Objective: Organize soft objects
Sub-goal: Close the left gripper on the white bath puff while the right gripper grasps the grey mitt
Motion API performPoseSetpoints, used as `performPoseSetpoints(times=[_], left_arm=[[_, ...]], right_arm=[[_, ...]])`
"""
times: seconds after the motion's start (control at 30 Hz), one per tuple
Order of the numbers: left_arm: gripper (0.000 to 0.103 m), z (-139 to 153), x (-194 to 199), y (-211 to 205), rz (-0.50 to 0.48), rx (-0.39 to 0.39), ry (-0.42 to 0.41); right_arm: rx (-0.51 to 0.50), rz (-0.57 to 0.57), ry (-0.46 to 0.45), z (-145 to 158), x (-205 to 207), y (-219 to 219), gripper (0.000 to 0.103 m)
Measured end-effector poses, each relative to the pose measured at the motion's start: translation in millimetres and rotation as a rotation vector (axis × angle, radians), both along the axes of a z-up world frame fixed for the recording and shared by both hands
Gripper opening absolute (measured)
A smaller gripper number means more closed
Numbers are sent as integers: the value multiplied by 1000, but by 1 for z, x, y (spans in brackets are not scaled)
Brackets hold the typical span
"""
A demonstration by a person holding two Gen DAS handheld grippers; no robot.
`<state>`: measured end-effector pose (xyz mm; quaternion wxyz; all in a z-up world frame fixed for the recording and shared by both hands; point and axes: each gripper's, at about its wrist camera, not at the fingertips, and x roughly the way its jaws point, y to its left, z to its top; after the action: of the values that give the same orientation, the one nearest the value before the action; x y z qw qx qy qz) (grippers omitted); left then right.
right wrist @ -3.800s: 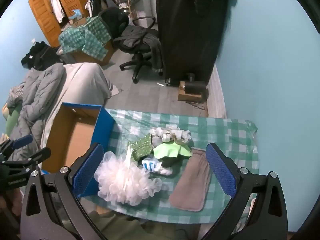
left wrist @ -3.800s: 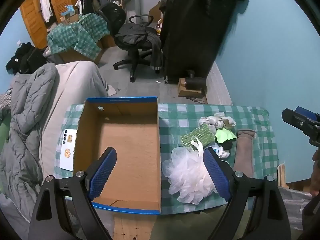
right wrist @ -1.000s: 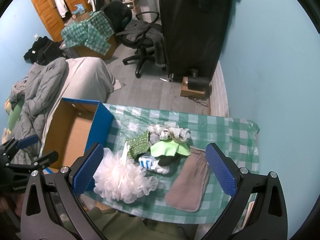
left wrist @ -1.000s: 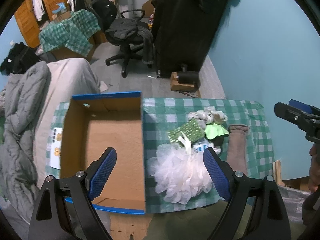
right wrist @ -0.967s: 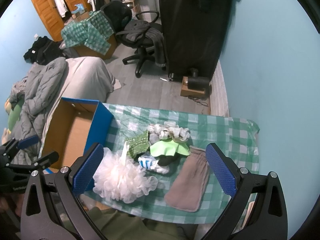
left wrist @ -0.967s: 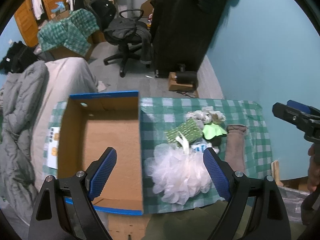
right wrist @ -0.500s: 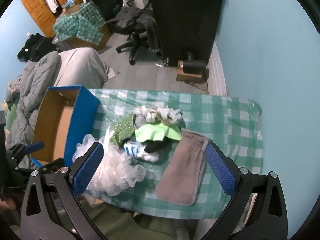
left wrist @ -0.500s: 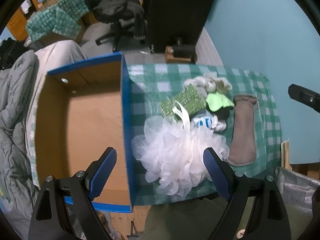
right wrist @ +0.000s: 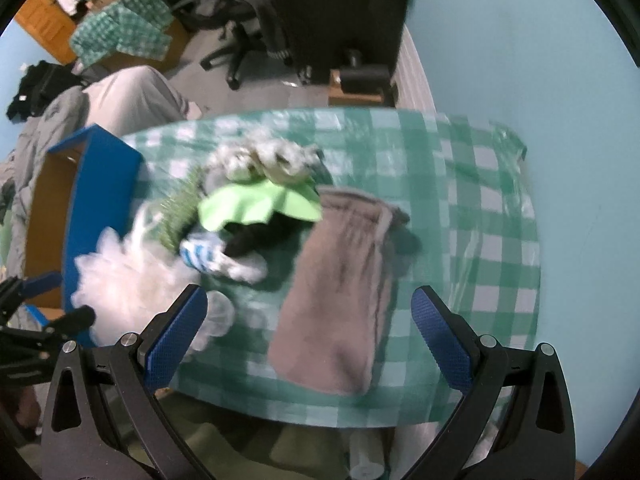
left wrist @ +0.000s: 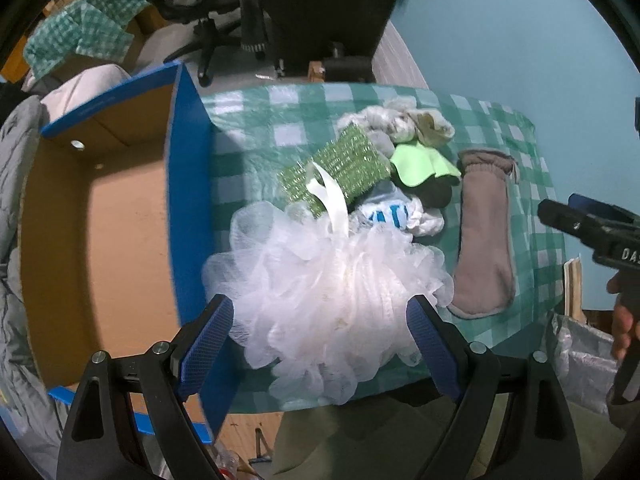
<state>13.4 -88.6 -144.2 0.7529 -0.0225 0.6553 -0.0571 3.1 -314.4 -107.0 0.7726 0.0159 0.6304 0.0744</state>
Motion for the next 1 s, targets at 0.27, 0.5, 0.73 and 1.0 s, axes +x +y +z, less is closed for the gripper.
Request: performPoseSetpoints(times=[0.27,0.5,0.73,1.0], left_arm=[[89,-13,1,-11,-8,8,29],[90,-32,4,-23,4,3,79],[95,-54,4,-33,-8,49,101],[103,-84,7,-38,-7,65,111]], right_arm=[[-15,-22,55,-40,1,-15,101],[4,-52,89,-68,6,-22,101],[-16,-47,119,-88,9,-22,101],[-36,-63,149,-114,10,-16,101]])
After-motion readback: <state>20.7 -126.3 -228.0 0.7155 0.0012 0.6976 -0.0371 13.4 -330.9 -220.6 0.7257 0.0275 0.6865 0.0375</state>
